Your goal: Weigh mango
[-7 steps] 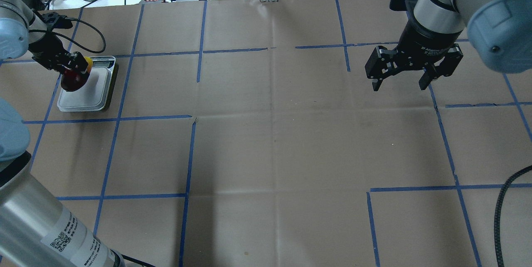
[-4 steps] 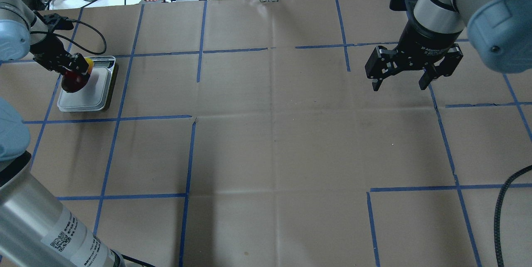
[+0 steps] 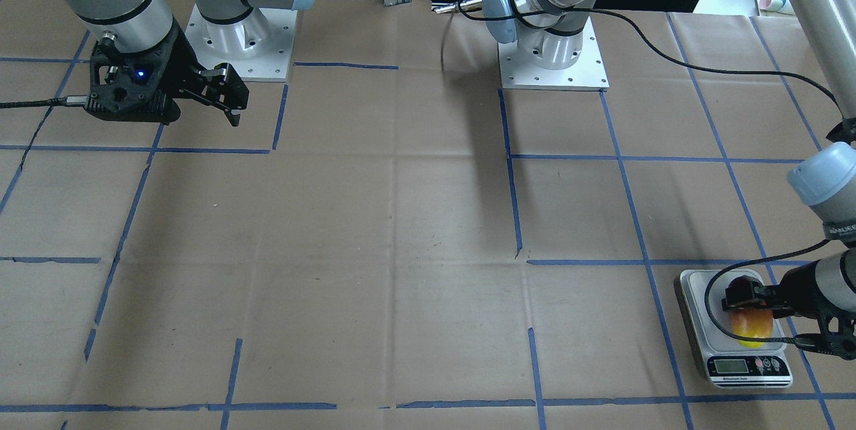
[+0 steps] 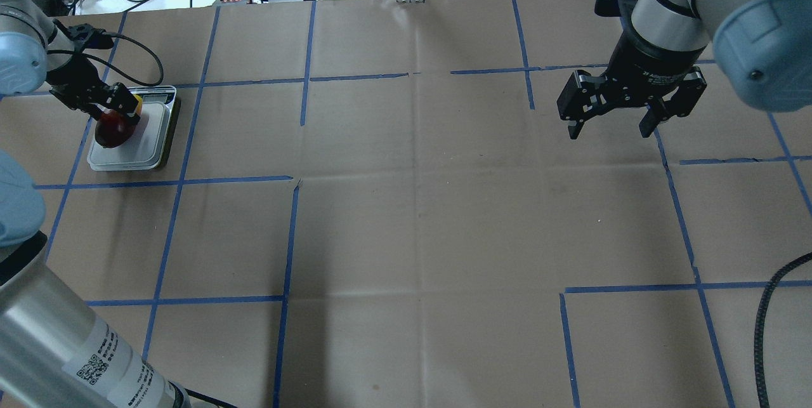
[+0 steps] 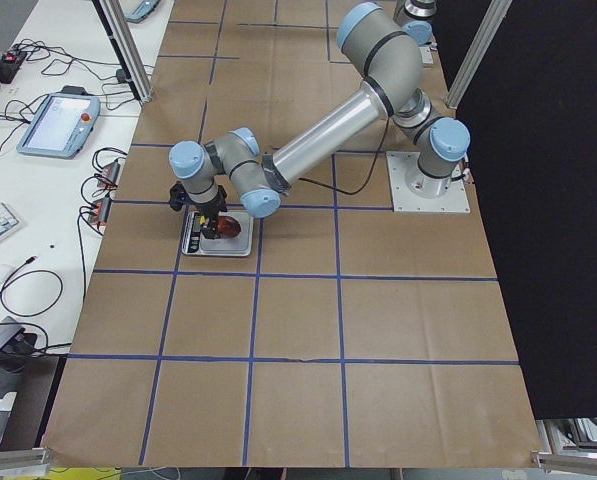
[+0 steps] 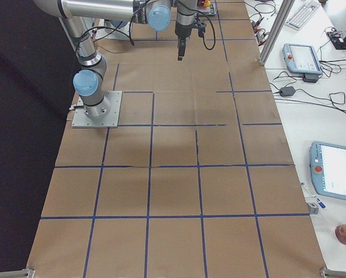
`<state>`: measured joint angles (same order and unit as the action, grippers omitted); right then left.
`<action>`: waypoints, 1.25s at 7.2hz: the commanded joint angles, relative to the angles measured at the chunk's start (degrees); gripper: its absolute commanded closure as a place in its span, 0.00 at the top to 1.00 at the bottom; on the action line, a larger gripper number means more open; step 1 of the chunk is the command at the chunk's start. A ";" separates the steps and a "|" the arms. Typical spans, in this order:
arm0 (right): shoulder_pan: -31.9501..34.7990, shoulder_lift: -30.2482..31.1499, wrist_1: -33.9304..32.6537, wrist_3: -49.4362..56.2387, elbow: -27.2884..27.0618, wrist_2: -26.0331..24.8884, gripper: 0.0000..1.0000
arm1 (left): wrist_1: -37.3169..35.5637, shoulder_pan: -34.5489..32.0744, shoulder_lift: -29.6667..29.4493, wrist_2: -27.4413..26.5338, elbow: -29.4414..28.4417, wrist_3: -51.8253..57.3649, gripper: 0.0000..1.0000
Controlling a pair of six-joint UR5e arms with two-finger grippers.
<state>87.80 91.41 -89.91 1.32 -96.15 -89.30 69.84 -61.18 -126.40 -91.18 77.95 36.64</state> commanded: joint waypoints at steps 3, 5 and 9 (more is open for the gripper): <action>0.00 0.00 0.00 0.00 0.00 0.00 1.00 | 9.57 -1.56 13.15 1.09 0.10 -4.70 1.00; 0.00 0.00 0.00 0.00 0.00 0.00 1.00 | 16.88 -11.10 22.20 4.61 2.37 -18.19 0.99; 0.00 0.00 0.00 0.00 0.00 0.00 1.00 | 19.37 -25.28 34.54 4.17 11.24 -36.17 0.99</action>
<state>87.80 91.41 -89.91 1.32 -96.15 -89.30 89.06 -82.72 -94.77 -86.88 86.81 4.26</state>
